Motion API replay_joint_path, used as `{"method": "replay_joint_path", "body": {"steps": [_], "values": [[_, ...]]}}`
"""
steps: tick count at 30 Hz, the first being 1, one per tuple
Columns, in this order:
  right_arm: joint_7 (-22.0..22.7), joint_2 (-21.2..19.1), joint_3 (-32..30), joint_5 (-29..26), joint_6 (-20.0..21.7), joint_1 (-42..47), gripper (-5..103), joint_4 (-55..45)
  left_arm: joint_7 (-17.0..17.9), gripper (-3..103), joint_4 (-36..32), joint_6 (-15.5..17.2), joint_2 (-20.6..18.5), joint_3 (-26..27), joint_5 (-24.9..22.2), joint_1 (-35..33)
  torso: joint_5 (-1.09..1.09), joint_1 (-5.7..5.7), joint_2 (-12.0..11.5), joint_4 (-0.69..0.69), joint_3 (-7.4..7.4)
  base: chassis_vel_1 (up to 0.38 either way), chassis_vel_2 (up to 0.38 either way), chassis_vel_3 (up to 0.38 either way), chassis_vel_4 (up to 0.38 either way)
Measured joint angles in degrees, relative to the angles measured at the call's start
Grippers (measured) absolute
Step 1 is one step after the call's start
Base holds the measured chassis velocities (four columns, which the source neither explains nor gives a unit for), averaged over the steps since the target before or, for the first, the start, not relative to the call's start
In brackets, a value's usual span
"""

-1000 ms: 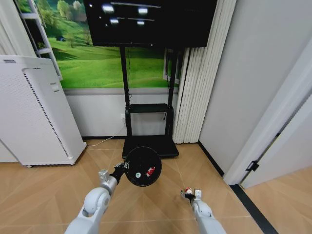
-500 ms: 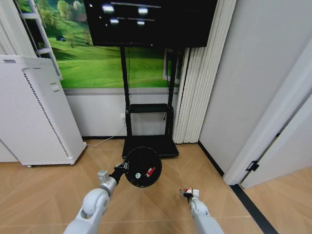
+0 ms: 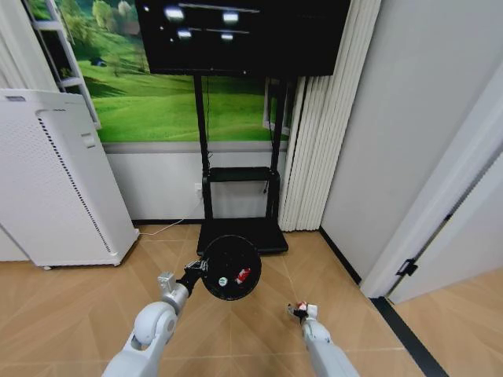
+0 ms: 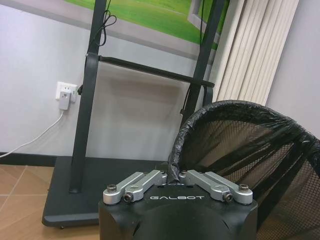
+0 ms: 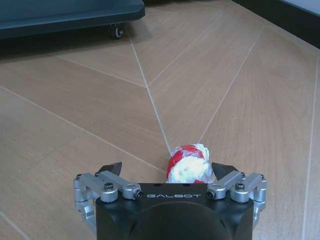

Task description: Pick up the trash bin and place the garbage on the floor into it.

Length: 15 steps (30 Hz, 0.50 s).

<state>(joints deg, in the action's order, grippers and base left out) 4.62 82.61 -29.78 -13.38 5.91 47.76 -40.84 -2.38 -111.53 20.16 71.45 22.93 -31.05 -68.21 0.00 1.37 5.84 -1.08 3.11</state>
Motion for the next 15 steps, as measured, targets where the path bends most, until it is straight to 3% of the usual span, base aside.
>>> {"method": "replay_joint_path", "body": {"steps": [2,9,15], "values": [[0.0,0.0,0.0,0.0,-0.1,-0.2,100,0.2,0.0,3,0.0,0.0,0.0,0.0,0.0,0.1,0.00,0.00,0.0,0.00,0.00,0.000,0.000,0.000,0.000],[-0.1,-0.1,0.1,0.7,-0.7,-0.6,68,0.9,0.1,3,0.0,0.1,-0.1,-0.1,-0.2,0.3,0.00,0.00,0.0,0.00,0.00,0.000,0.000,0.000,0.000],[-0.3,-0.1,0.2,1.2,-1.0,-0.6,52,0.9,0.2,3,0.0,0.1,-0.2,0.0,-0.2,0.5,0.00,0.00,0.0,0.00,0.00,0.000,0.000,0.000,0.000]]}}
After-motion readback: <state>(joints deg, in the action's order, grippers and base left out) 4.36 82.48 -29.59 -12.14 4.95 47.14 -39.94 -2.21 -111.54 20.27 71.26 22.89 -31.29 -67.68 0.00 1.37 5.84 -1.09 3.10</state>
